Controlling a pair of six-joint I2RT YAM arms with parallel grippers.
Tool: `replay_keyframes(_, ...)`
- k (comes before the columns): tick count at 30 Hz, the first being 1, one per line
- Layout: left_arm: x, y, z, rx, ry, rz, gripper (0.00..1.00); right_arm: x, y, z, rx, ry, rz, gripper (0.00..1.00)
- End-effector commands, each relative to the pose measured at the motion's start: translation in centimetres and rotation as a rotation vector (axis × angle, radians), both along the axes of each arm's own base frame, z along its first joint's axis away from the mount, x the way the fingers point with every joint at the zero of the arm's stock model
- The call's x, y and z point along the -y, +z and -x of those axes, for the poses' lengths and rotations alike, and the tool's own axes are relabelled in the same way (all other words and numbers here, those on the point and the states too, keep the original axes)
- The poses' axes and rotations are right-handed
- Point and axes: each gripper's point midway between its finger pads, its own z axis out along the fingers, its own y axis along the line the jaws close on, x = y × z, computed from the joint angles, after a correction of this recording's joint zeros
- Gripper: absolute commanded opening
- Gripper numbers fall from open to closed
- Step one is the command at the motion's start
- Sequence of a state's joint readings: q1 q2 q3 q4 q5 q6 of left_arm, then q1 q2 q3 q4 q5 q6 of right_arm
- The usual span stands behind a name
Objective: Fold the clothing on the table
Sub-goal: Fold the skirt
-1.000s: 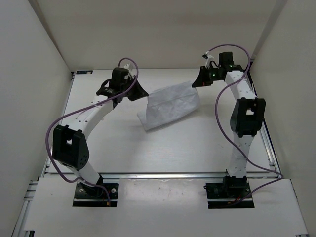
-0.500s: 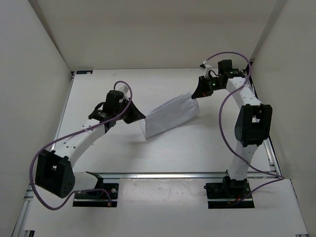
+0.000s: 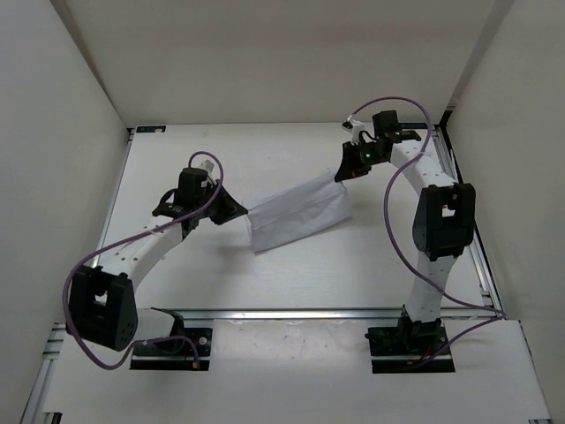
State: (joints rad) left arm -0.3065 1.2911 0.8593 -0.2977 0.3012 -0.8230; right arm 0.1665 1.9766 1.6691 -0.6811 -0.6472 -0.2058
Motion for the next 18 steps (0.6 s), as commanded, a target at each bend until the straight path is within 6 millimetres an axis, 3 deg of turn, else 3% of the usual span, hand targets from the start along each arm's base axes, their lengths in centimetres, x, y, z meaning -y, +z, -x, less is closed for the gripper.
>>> replay_keyframes(1, -0.3, -0.1, -1.6, 0.026, -0.005, -0.005, 0.00, 0.8, 0.0, -3.4, 0.079, -0.052, 0.043, 0.00)
replay_keyframes(4, -0.6, -0.6, -3.1, 0.018, 0.000, -0.010, 0.00, 0.8, -0.6, -4.7, 0.086, -0.063, 0.048, 0.00)
replay_keyframes(6, -0.7, 0.2, -4.9, 0.045, 0.002, -0.028, 0.00, 0.8, -1.0, -5.5, 0.080, -0.073, 0.051, 0.00)
replay_keyframes(7, -0.7, -0.4, -5.4, 0.035, -0.003, -0.041, 0.00, 0.9, -0.8, -6.1, 0.093, -0.081, 0.054, 0.01)
replay_keyframes(13, -0.4, -0.6, -9.4, 0.037, 0.002, -0.055, 0.00, 0.7, -3.0, -8.4, 0.086, -0.100, 0.078, 0.00)
replay_keyframes(18, -0.6, -4.0, -9.6, -0.047, -0.013, -0.084, 0.00, 0.2, -4.3, -9.6, 0.091, -0.104, 0.102, 0.00)
